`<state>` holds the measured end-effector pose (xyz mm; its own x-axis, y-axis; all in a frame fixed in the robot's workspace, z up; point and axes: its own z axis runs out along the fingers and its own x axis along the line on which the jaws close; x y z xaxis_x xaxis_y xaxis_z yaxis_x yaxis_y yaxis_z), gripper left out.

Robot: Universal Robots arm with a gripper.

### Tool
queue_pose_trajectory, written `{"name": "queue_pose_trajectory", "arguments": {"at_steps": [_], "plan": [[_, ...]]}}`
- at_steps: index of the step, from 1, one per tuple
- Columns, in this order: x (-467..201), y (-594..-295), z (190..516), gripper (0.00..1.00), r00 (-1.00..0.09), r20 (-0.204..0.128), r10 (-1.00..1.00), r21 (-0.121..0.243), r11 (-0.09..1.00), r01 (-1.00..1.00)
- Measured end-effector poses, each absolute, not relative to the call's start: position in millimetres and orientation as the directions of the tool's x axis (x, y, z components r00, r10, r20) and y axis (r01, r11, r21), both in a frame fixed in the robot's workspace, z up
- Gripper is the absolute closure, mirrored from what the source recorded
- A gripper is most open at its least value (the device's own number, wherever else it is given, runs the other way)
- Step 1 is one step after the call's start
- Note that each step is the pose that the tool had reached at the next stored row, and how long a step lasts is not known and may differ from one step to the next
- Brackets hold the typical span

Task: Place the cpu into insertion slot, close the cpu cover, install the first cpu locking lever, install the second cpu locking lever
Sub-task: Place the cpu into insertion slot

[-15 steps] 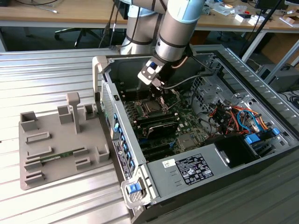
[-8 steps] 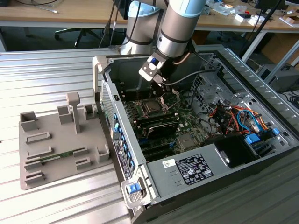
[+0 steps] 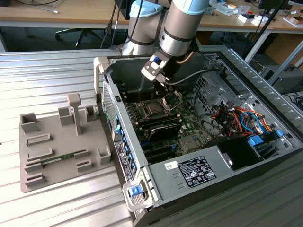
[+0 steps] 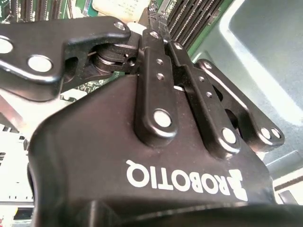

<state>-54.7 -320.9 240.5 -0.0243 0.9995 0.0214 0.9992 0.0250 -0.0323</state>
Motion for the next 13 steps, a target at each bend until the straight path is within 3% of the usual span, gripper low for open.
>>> {"name": "queue_pose_trajectory", "arguments": {"at_steps": [4, 13], "plan": [[-54.7, -337.2, 240.4, 0.90, -0.024, 0.021, 0.999, -0.032, 0.025, 0.999], [-54.7, -339.4, 240.4, 0.90, -0.024, 0.021, 0.999, -0.032, 0.025, 0.999]]}}
